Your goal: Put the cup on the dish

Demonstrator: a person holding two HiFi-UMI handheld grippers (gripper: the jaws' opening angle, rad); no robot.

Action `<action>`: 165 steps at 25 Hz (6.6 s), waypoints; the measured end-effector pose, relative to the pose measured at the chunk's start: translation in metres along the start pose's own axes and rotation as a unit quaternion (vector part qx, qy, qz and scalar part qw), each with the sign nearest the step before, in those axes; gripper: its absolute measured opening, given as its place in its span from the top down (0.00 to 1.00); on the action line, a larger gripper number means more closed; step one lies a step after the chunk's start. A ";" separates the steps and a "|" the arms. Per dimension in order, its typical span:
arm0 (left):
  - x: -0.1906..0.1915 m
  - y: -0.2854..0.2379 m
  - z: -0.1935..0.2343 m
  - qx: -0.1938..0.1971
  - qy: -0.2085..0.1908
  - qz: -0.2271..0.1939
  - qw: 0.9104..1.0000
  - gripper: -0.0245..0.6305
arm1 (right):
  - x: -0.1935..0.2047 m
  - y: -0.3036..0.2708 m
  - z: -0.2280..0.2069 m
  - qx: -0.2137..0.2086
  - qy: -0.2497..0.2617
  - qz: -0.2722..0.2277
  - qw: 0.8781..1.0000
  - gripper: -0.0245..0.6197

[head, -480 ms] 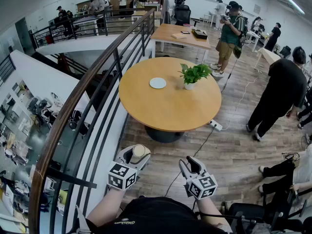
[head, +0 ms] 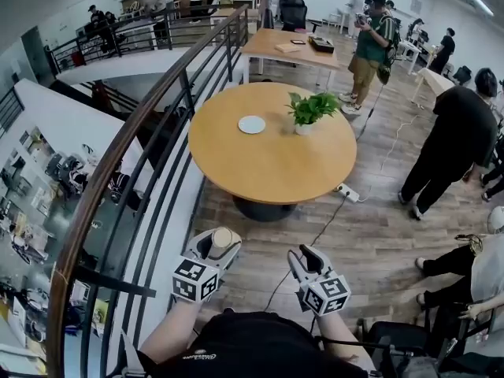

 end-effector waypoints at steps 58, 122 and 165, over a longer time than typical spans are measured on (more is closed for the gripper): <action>-0.071 -0.158 0.215 0.003 0.012 0.002 1.000 0.56 | -0.062 -0.262 -0.076 -0.029 0.007 0.039 0.999 0.73; -0.116 -0.406 0.312 -0.002 0.044 0.061 0.997 0.56 | -0.086 -0.450 -0.262 -0.054 -0.019 0.100 0.993 0.73; -0.084 -0.636 0.428 -0.020 -0.020 0.158 0.987 0.56 | -0.012 -0.488 -0.299 -0.045 -0.106 0.187 0.976 0.73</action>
Point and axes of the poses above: the fingertips, and each gripper's own axes: y backward along the fingers, z to its left, x out of its underside, the point moved 8 cm from there along y, backward along the fingers, and after that the axes turned 2 degrees about y, right-handed, at the moved point
